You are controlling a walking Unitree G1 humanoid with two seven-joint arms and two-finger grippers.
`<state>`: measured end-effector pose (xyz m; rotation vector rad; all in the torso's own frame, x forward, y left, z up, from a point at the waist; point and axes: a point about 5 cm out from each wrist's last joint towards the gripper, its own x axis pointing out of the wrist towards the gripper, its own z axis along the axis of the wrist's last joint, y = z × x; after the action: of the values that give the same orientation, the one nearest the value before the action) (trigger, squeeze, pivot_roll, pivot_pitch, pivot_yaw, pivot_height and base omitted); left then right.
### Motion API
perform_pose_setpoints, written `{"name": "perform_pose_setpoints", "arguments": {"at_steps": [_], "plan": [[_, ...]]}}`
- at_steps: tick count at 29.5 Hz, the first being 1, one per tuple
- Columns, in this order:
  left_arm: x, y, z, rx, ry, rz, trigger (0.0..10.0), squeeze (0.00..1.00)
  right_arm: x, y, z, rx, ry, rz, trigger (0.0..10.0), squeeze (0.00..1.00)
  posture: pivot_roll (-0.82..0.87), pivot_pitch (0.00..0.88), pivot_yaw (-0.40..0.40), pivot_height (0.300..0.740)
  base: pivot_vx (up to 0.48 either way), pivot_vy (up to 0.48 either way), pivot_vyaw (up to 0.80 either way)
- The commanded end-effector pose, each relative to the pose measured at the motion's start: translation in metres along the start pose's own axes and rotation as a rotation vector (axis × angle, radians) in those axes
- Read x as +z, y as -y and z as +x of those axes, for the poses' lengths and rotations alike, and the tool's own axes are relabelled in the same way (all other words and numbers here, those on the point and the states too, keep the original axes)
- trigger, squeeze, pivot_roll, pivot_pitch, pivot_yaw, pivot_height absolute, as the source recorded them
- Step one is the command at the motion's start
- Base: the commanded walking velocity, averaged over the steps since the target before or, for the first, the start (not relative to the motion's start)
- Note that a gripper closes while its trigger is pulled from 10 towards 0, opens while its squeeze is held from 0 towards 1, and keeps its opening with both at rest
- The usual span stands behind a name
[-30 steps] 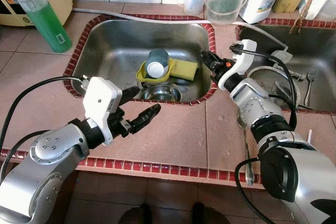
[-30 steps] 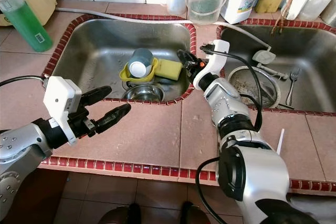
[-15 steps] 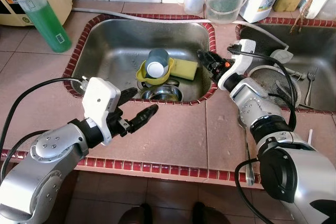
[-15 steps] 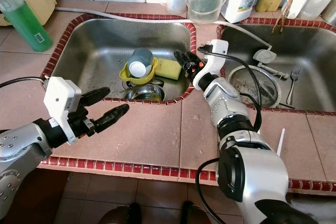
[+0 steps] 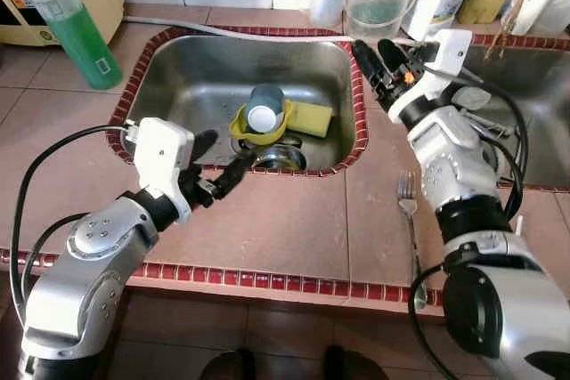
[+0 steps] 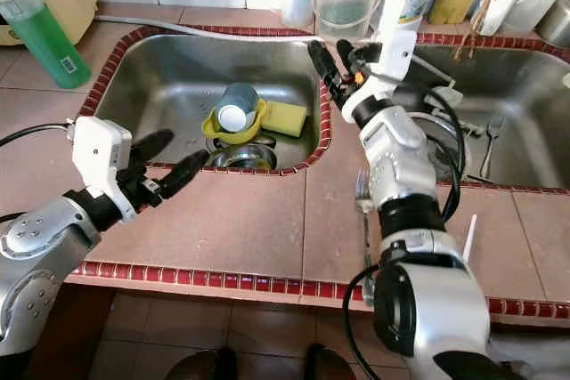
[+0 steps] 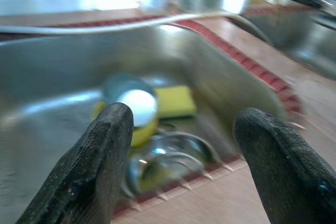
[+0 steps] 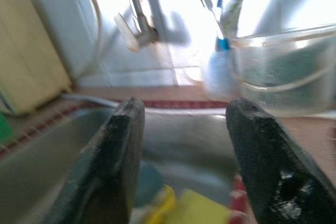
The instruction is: Kitchen organization
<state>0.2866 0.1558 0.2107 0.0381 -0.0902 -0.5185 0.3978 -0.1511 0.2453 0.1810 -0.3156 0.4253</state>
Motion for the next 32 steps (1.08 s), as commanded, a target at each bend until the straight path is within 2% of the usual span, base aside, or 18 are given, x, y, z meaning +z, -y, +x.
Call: {"name": "perform_pose_setpoints", "arguments": {"at_steps": [1, 3, 5, 8, 10, 13, 14, 16, 17, 18, 19, 23, 25, 28, 32], "plan": [[-0.002, -0.007, 0.003, 0.076, 0.008, -0.001, 10.0, 0.00, 0.008, -0.003, -0.001, -0.028, 0.034, -0.077, 10.0, 0.00, 0.03, 0.145, 0.009, 0.740, 0.000, 0.000, 0.00], [-0.002, -0.009, 0.006, 0.098, 0.011, -0.003, 10.0, 0.00, 0.009, -0.004, -0.003, -0.035, 0.046, -0.099, 10.0, 0.00, 0.02, 0.137, 0.007, 0.740, 0.000, 0.000, 0.00], [-0.003, -0.012, 0.014, 0.184, 0.034, -0.010, 10.0, 0.00, 0.013, -0.008, -0.011, -0.064, 0.073, -0.153, 10.0, 0.00, 0.02, 0.116, 0.002, 0.740, 0.000, 0.000, 0.00], [-0.005, -0.013, 0.019, 0.230, 0.049, -0.007, 10.0, 0.00, 0.014, -0.010, -0.017, -0.086, 0.076, -0.173, 10.0, 0.00, 0.01, 0.108, -0.001, 0.740, 0.000, 0.000, 0.00], [-0.008, -0.017, 0.026, 0.309, 0.064, -0.011, 10.0, 0.00, 0.013, -0.013, -0.025, -0.123, 0.069, -0.228, 10.0, 0.00, 0.01, 0.099, -0.006, 0.740, 0.000, 0.000, 0.00], [-0.009, -0.017, 0.028, 0.338, 0.077, -0.020, 10.0, 0.00, 0.011, -0.014, -0.029, -0.134, 0.067, -0.236, 10.0, 0.00, 0.00, 0.094, -0.008, 0.740, 0.000, 0.000, 0.00], [-0.014, -0.015, 0.031, 0.373, 0.073, 0.026, 10.0, 0.00, 0.008, -0.016, -0.036, -0.157, 0.057, -0.225, 10.0, 0.00, 0.00, 0.089, -0.011, 0.740, 0.000, 0.000, 0.00], [-0.018, -0.014, 0.031, 0.408, 0.067, 0.050, 10.0, 0.00, 0.002, -0.019, -0.043, -0.179, 0.046, -0.231, 10.0, 0.00, 0.00, 0.086, -0.014, 0.740, 0.000, 0.000, 0.00], [-0.023, -0.013, 0.031, 0.414, 0.062, 0.044, 10.0, 0.00, -0.005, -0.022, -0.049, -0.190, 0.027, -0.228, 10.0, 0.00, 0.01, 0.079, -0.014, 0.740, 0.000, 0.000, 0.00], [-0.023, -0.013, 0.031, 0.414, 0.062, 0.044, 10.0, 0.00, -0.005, -0.022, -0.049, -0.190, 0.027, -0.228, 10.0, 0.00, 0.01, 0.079, -0.014, 0.740, 0.000, 0.000, 0.00], [-0.028, -0.014, 0.030, 0.421, 0.054, 0.068, 10.0, 0.00, -0.012, -0.026, -0.055, -0.196, 0.014, -0.233, 10.0, 0.00, 0.01, 0.073, -0.012, 0.740, 0.000, 0.000, 0.00], [-0.038, -0.021, 0.025, 0.457, 0.048, 0.022, 10.0, 0.00, -0.025, -0.036, -0.068, -0.242, -0.031, -0.208, 10.0, 0.00, 0.01, 0.055, -0.012, 0.740, 0.000, 0.000, 0.00], [-0.038, -0.021, 0.025, 0.459, 0.052, 0.018, 10.0, 0.00, -0.025, -0.038, -0.069, -0.245, -0.030, -0.194, 10.0, 0.00, 0.01, 0.053, -0.012, 0.740, 0.000, 0.000, 0.00], [-0.037, -0.019, 0.023, 0.435, 0.092, -0.034, 10.0, 0.00, -0.027, -0.044, -0.072, -0.267, -0.030, -0.166, 10.0, 0.00, 0.01, 0.048, -0.010, 0.740, 0.000, 0.000, 0.00], [-0.037, -0.013, 0.024, 0.411, 0.095, 0.001, 10.0, 0.00, -0.029, -0.049, -0.075, -0.276, -0.039, -0.161, 10.0, 0.00, 0.01, 0.045, -0.004, 0.740, 0.000, 0.000, 0.00]]}}
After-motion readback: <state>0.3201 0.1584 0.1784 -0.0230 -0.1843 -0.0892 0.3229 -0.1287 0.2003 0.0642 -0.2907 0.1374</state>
